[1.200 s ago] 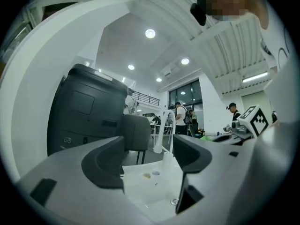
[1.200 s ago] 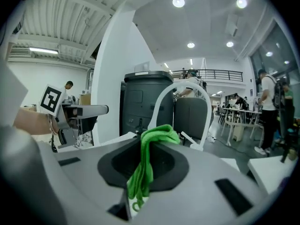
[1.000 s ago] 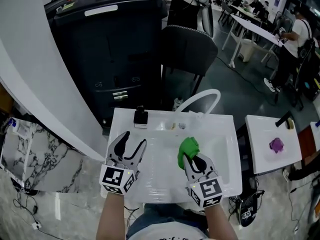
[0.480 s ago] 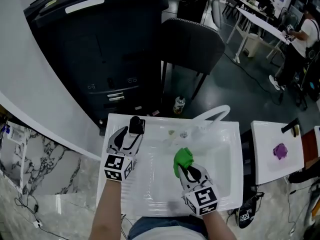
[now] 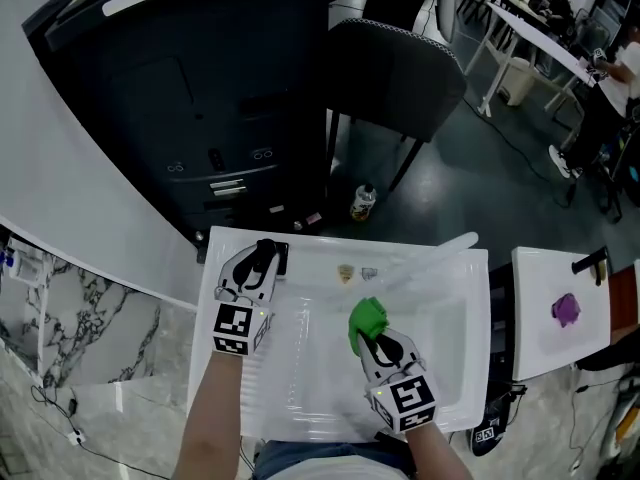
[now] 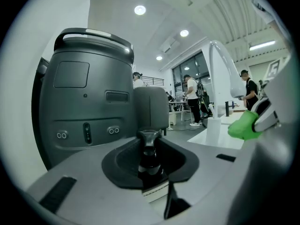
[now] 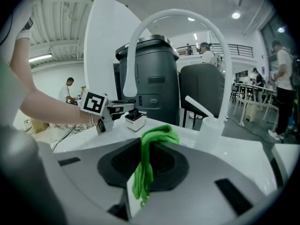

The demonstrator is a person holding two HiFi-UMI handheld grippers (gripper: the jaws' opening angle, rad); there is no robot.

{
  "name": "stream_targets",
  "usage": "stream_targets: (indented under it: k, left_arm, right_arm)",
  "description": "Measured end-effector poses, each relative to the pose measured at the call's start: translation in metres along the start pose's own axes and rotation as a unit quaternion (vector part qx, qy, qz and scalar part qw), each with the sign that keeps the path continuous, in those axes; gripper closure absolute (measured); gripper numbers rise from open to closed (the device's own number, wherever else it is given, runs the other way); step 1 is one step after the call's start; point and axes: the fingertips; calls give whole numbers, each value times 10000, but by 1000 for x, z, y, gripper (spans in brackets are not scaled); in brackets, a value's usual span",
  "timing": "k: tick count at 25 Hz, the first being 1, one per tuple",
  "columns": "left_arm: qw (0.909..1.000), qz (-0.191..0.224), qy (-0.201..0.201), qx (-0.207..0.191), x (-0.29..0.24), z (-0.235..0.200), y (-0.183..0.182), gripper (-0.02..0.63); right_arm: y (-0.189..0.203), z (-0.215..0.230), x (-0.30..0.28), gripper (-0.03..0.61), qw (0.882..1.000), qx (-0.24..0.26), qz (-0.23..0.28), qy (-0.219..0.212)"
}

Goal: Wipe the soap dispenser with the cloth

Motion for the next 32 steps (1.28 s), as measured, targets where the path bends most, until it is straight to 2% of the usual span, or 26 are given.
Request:
stream_targets:
  k: [4,8,11,18,25,30,32]
  left_arm:
    - [9999,81,-17,-71,0,0,0,522]
    - [9998,164,40,49,1,-3,1,522]
    - [9998,64,49,160,1,-6,1,522]
    - [9973,-164,108,711,26,1,-18,520]
    - [9931,-529,208,1029,63,15,-38,520]
    - [9873,-715,299,1385,90,26,-46,520]
    - [9812,-784,318,1732,101,29,-48,520]
  right_arm:
    - [3,5,-2,531,10000,-47,-33,0]
    - [6,5,-3,531,9999,-96,-34,-5]
    - [6,2,-1,531,9999,-112,-1,-33]
    - [-3,-10,8,531,9998,-52,169,102]
    - [-16,-40,31,531,9981,-29,470,406]
    - [-24,-56,46,531,9952,-118,704,665]
    - [-28,-65,53,531,9943,-127,806,690]
Point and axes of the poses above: the fingertips, and each gripper's own axes: x backward along the fingers, z to its right, y out of its underside, and after that the axes turned 4 degrees about z, right-handed
